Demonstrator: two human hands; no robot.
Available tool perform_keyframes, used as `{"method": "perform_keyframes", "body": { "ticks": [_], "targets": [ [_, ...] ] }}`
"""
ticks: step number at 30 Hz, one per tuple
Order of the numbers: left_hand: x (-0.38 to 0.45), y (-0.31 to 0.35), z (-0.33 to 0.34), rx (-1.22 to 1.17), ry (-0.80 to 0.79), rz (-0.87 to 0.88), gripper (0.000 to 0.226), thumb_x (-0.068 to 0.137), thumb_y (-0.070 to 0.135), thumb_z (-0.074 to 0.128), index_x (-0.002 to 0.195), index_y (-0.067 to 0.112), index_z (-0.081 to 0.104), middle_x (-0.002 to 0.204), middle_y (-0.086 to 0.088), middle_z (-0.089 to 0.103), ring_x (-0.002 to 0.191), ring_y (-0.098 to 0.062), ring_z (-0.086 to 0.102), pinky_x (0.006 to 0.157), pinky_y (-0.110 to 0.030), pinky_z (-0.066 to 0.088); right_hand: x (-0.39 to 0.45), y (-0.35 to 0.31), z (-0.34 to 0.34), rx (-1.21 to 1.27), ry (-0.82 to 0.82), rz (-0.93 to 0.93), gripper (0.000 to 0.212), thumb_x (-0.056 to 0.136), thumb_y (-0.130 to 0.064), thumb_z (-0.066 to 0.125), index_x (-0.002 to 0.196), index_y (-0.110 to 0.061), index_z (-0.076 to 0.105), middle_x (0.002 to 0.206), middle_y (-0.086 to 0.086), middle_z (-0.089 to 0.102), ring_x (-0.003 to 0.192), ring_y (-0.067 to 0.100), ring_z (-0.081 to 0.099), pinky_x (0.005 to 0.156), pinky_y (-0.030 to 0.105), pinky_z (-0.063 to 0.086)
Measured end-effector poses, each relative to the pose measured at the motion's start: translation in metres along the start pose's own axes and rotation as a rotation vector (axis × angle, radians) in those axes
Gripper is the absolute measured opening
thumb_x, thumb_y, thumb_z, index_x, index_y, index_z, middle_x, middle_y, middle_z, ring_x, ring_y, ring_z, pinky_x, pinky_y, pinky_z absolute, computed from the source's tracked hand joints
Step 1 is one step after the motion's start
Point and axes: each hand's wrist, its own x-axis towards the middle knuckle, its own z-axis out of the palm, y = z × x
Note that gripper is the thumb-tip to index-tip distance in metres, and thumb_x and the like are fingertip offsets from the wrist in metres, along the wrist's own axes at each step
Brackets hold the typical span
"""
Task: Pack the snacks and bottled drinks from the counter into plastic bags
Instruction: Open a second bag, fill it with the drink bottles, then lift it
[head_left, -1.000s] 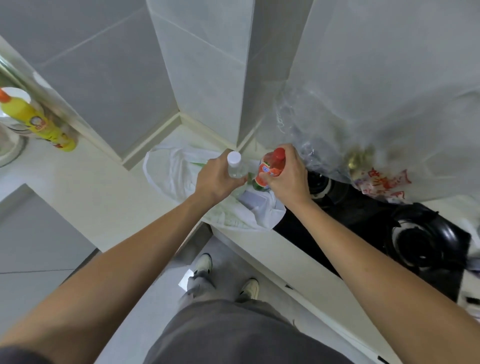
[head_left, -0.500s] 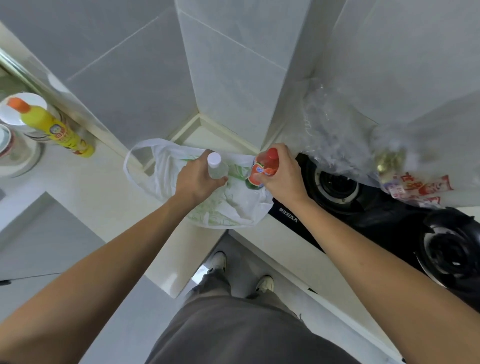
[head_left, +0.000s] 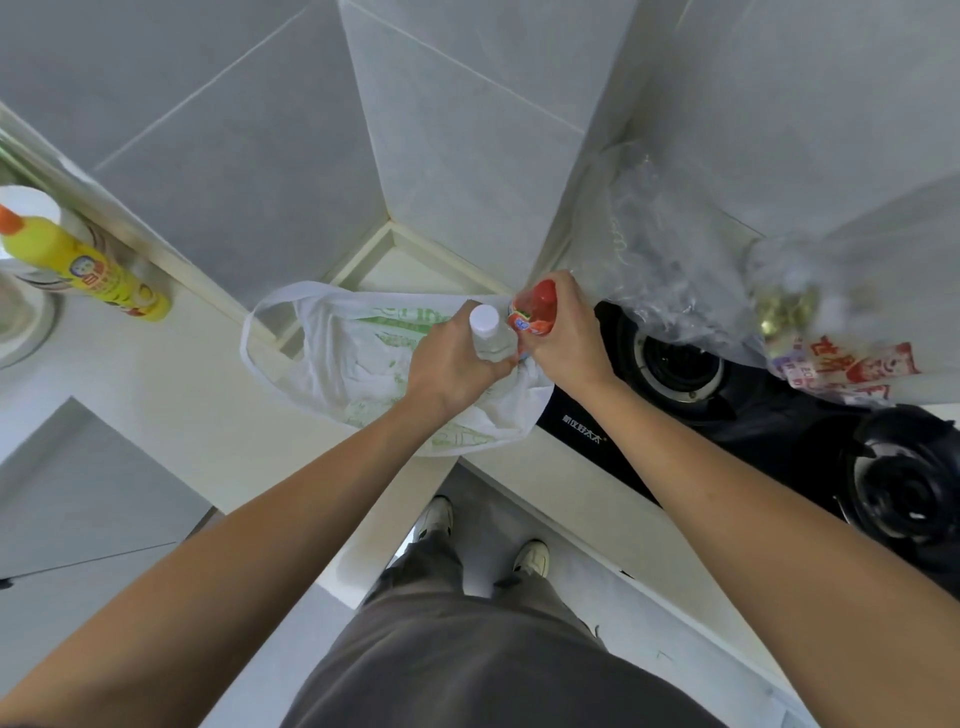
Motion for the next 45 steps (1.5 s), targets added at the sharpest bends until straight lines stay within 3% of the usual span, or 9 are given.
{"method": "perform_keyframes", "body": {
  "ticks": [10,16,21,26,30,32,34,41,45],
  "targets": [
    [0.011,-0.013,0.008,0.057,-0.092,0.070,0.050,0.078,0.039,0.081,0.111,0.026,0.047,0.095,0.006,0.064,0.081,-0.016,0.061,0.058,-0.031,0.042,0.016,-0.002,0.002,0.051,-0.135,-0.085,0.027,0.090,-0.031,0.076,0.109,-0.032,0.056,0.116,-0.010,0.059,0.102,0.011,0.066,0.094,0.043,0.056],
    [0.014,-0.022,0.012,-0.013,-0.121,0.164,0.052,0.076,0.033,0.084,0.117,0.030,0.054,0.109,0.008,0.059,0.094,-0.010,0.059,0.073,-0.024,0.044,0.014,0.000,-0.002,0.058,-0.170,-0.125,0.024,0.094,-0.013,0.065,0.113,-0.027,0.059,0.117,-0.008,0.059,0.108,0.010,0.064,0.100,0.043,0.054],
    [0.009,-0.026,0.012,-0.160,-0.182,0.192,0.056,0.078,0.019,0.085,0.124,0.028,0.056,0.119,0.005,0.060,0.105,-0.010,0.058,0.083,-0.018,0.041,0.016,0.003,-0.004,0.028,-0.182,-0.125,0.027,0.095,-0.016,0.064,0.119,-0.026,0.056,0.121,-0.006,0.060,0.114,0.013,0.062,0.103,0.046,0.052],
    [0.011,-0.031,0.008,-0.212,-0.215,0.206,0.062,0.076,0.019,0.089,0.126,0.030,0.054,0.122,0.003,0.056,0.112,-0.009,0.056,0.089,-0.019,0.042,0.016,0.003,-0.009,0.033,-0.224,-0.124,0.032,0.098,-0.009,0.063,0.125,-0.025,0.054,0.123,-0.010,0.062,0.117,0.008,0.060,0.107,0.038,0.049],
    [0.010,-0.033,0.006,-0.206,-0.222,0.209,0.062,0.076,0.023,0.089,0.124,0.028,0.051,0.122,0.004,0.055,0.113,-0.008,0.056,0.096,-0.033,0.051,0.011,0.000,-0.013,0.031,-0.215,-0.076,0.035,0.100,-0.008,0.060,0.132,-0.021,0.055,0.123,-0.014,0.058,0.117,0.003,0.056,0.103,0.021,0.041],
    [0.007,-0.034,0.003,-0.181,-0.214,0.210,0.065,0.074,0.028,0.090,0.124,0.030,0.048,0.124,0.007,0.053,0.116,-0.009,0.055,0.100,-0.039,0.052,0.006,0.002,-0.017,0.030,-0.205,-0.048,0.036,0.101,-0.014,0.059,0.136,-0.023,0.055,0.130,-0.011,0.057,0.124,0.006,0.055,0.109,0.029,0.043],
    [0.003,-0.031,-0.006,-0.144,-0.188,0.238,0.068,0.075,0.036,0.089,0.128,0.031,0.047,0.125,0.008,0.052,0.117,-0.008,0.053,0.101,-0.036,0.049,-0.001,0.005,-0.023,0.014,-0.208,-0.020,0.040,0.103,-0.024,0.056,0.143,-0.026,0.051,0.138,-0.008,0.054,0.133,0.009,0.052,0.113,0.040,0.044],
    [0.001,0.014,-0.036,0.173,-0.121,0.592,0.063,0.091,0.054,0.065,0.141,0.022,0.047,0.127,0.005,0.052,0.117,-0.016,0.052,0.088,-0.036,0.051,-0.046,0.005,-0.059,-0.213,-0.085,-0.014,0.046,0.107,-0.037,0.050,0.151,-0.026,0.045,0.152,-0.005,0.048,0.142,0.013,0.041,0.117,0.038,0.037],
    [0.003,0.057,-0.020,0.323,-0.063,0.823,0.063,0.094,0.054,0.056,0.141,0.012,0.052,0.138,-0.006,0.053,0.130,-0.027,0.048,0.099,-0.044,0.049,-0.086,0.013,-0.096,-0.290,0.025,0.033,0.048,0.106,-0.038,0.052,0.151,-0.024,0.045,0.151,-0.002,0.049,0.141,0.017,0.041,0.113,0.038,0.040]
  ]
}}
